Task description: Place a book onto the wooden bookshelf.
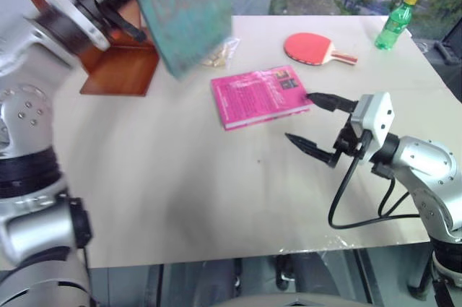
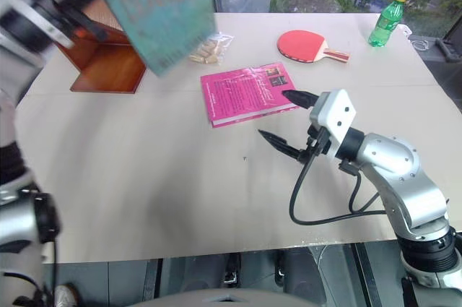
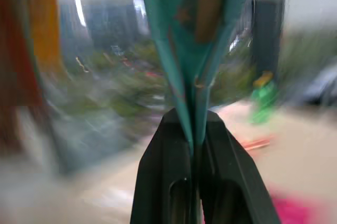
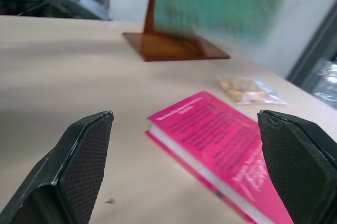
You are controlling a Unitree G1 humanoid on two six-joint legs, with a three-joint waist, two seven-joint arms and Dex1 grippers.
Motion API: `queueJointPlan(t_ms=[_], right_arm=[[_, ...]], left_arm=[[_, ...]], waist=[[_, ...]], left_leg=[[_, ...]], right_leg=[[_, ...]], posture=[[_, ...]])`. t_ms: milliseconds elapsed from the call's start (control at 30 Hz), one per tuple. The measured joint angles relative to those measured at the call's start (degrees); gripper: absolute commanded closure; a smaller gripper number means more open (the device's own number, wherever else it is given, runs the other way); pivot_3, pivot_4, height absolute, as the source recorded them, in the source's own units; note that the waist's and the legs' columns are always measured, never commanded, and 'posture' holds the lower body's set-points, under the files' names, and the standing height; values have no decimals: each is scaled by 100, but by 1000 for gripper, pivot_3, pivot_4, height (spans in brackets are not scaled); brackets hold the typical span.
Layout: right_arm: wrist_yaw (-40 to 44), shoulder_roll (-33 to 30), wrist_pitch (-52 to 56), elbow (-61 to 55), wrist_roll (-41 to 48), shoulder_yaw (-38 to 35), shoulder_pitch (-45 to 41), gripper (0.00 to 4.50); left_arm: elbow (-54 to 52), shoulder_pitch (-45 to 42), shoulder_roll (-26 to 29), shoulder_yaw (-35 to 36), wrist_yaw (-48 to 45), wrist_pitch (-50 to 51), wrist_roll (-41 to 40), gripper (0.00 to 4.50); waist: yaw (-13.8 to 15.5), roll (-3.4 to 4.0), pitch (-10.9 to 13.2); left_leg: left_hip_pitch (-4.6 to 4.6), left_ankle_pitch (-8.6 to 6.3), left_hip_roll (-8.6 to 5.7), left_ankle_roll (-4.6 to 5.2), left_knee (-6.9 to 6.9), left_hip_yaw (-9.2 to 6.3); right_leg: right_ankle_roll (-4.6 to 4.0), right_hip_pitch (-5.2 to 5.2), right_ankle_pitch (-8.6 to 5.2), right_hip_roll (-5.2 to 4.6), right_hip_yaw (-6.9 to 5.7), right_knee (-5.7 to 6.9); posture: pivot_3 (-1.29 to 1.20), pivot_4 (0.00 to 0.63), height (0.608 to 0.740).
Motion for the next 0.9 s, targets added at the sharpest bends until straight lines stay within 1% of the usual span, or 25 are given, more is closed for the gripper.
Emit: queueJointPlan(t_ms=[67,133,200,300,400,433,500,567,700,833,900], right_arm=[[74,38,-85,166,1,-3,-145,0],[117,76,-137,298,1,-1,-320,0],[173,127,-156,411,1,11,-485,0],[186,213,-187,502,-3,33,-632,0],[182,343,-215,620,-29,122,-827,0],[175,399,-223,651,-39,147,-891,0],[161,475,-235,673,-45,175,-1028,0],[136,516,-277,677,-62,175,-1139,0],[27,543,-335,591,-84,184,-1403,0],[-201,610,-318,341,-108,197,-1816,0],[-268,632,-307,226,-138,229,-1920,0]], left_arm=[[152,-277,425,-314,-618,-1087,807,4435],[434,-452,741,-563,-1145,-1888,1346,4435],[882,-621,1031,-812,-1579,-2465,1832,4435],[1722,-966,1422,-1131,-1992,-2936,2567,4435],[2514,-1426,1541,-1429,-2034,-3180,3394,4435],[2777,-1542,1573,-1568,-2029,-3276,3673,4435],[3390,-1699,1555,-1780,-1964,-3465,4137,4435],[4123,-1847,1424,-2057,-1846,-3749,4615,4435],[5523,-2431,885,-2539,-1567,-4334,5289,4435],[6762,-3172,537,-2928,-1042,-4807,5910,4435],[7194,-3379,413,-3107,-825,-4988,6154,4435]], waist=[[2,10,4],[1,14,5],[0,16,7],[-15,18,8],[-1,15,7],[1,15,7],[6,15,7],[16,14,7],[5,1,11],[-68,0,11],[-94,0,11]], left_leg=[[3,0,2,0,-2,9],[4,0,4,0,-2,12],[1,0,6,1,-1,13],[-13,1,8,2,-1,27],[-74,2,6,4,17,30],[-76,2,3,4,17,32],[-77,2,4,5,18,54],[-81,1,7,5,18,55],[-88,1,7,6,22,57],[-85,1,8,6,19,66],[-87,1,11,6,18,64]], right_leg=[[0,-1,-1,0,5,0],[0,-5,-2,1,8,5],[3,-8,-4,4,8,7],[20,-31,-13,13,22,11],[3,-82,0,11,22,24],[3,-83,0,10,21,24],[3,-83,-1,9,19,23],[4,-83,-2,7,11,23],[6,-84,-1,1,5,22],[5,-94,-1,4,11,29],[5,-95,-1,4,6,27]], posture=[[0,150,740],[0,150,740],[0,150,740],[0,150,740],[0,150,740],[0,150,740],[0,150,740],[0,150,740],[0,150,740],[0,150,740],[0,150,740]])
